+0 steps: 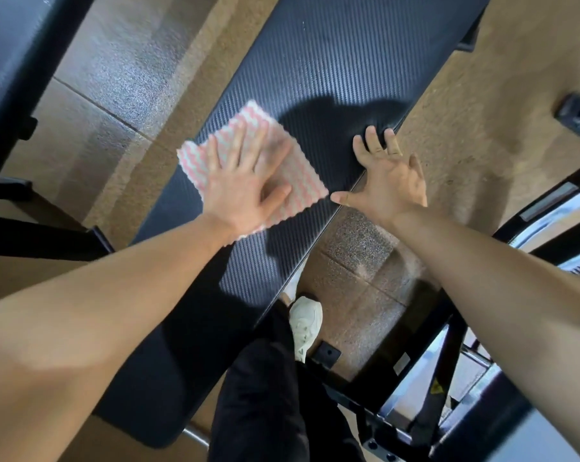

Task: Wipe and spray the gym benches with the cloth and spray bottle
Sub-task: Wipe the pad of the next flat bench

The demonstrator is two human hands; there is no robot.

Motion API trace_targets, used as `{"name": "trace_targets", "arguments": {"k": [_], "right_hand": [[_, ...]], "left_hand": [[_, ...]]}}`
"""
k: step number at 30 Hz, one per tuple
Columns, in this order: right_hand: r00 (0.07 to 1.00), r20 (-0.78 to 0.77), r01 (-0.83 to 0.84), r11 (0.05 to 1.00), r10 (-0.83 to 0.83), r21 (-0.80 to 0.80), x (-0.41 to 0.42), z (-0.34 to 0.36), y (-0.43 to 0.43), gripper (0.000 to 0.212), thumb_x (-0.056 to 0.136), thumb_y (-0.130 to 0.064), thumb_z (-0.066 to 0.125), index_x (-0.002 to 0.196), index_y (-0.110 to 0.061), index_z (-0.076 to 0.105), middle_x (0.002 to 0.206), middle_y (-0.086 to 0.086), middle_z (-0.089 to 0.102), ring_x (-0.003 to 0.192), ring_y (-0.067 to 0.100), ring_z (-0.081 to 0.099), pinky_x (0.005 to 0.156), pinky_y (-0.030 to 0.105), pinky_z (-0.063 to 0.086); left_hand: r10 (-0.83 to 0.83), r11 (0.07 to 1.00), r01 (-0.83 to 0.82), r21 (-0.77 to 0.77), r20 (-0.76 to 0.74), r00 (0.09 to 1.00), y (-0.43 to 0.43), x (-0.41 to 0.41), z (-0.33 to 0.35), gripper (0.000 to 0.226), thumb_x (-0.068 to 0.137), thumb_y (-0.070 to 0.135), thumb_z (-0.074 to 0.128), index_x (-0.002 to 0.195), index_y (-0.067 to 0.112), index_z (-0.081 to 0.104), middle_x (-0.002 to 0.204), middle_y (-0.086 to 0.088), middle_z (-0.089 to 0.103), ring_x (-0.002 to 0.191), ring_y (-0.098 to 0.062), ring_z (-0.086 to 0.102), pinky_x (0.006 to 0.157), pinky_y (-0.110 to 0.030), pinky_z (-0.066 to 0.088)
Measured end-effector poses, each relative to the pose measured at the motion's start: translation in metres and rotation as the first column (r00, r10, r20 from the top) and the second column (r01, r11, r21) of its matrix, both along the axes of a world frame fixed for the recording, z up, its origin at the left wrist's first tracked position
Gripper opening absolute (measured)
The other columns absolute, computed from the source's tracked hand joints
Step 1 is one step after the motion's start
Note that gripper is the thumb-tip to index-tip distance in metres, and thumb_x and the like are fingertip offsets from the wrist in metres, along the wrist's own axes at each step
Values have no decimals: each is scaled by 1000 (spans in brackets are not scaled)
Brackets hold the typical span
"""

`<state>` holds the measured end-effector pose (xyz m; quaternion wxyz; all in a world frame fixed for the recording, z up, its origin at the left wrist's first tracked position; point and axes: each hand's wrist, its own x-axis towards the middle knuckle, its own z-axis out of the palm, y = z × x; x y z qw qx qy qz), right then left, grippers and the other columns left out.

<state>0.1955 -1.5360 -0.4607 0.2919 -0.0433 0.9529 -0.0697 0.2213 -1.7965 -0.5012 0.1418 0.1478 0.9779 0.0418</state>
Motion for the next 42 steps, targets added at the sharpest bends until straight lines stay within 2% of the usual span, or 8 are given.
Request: {"name": "trace_targets", "arguments": {"k": [8,16,21,23,28,31,39,42], "right_hand": [[1000,9,15,999,-14,-52,1,-4,6,104,81,-73,61,161,-33,8,170,-10,-2,157,20,-8,123,61,9],[991,131,14,991,4,-135,-9,9,13,97,86,-61,67,161,-35,11,169,-14,-1,156,15,-10,124,55,13],[979,126,191,928,-158,-321,-52,29,47,39,93,-30,70,132,-27,67,146,-12,56,136,9,52,116,24,34],[985,4,168,954,-173,-247,-78,36,50,41,93,-32,70,133,-22,66,137,-2,66,127,19,60,110,29,42],[992,-47,110,987,-116,-116,-121,29,51,85,86,-43,76,156,-16,36,166,7,26,152,25,27,119,48,34],[1000,-10,21,1000,-20,22,-131,19,52,100,82,-53,76,160,-20,21,170,6,9,156,29,9,120,57,29],[1000,-27,-12,1000,11,-8,-128,4,62,102,83,-57,74,160,-20,19,170,4,11,157,31,5,116,51,39],[999,6,-36,999,37,-19,-133,8,67,102,83,-60,72,162,-23,18,170,2,11,157,26,3,117,47,37]], "left_hand": [[262,965,-262,-19,12,965,10,-82,-3,68,102,69,15,163,42,0,173,-1,-5,159,-37,-2,118,-74,11],[13,1000,-11,-27,65,998,46,-45,4,74,104,61,16,165,23,-1,173,-11,-6,158,-40,-6,122,-69,5],[-106,994,102,46,99,989,81,11,8,76,104,62,24,165,26,-1,172,-10,-10,157,-40,-10,122,-67,-1],[-174,984,168,62,110,979,90,19,9,76,103,61,29,165,27,0,173,-10,-8,157,-40,-10,122,-68,-4],[-302,951,292,99,96,949,80,-21,11,76,101,68,26,164,35,3,173,-8,-3,158,-38,-6,122,-68,2],[-185,982,180,65,80,979,67,-64,12,76,100,72,21,164,37,-3,173,-7,-8,158,-37,-9,122,-67,5],[303,951,-305,56,37,952,71,-183,7,74,101,71,19,164,34,5,172,-13,5,157,-41,5,119,-74,5],[340,938,-342,48,40,939,90,-195,7,74,103,66,18,165,27,5,172,-14,4,157,-42,4,120,-72,7]]}}
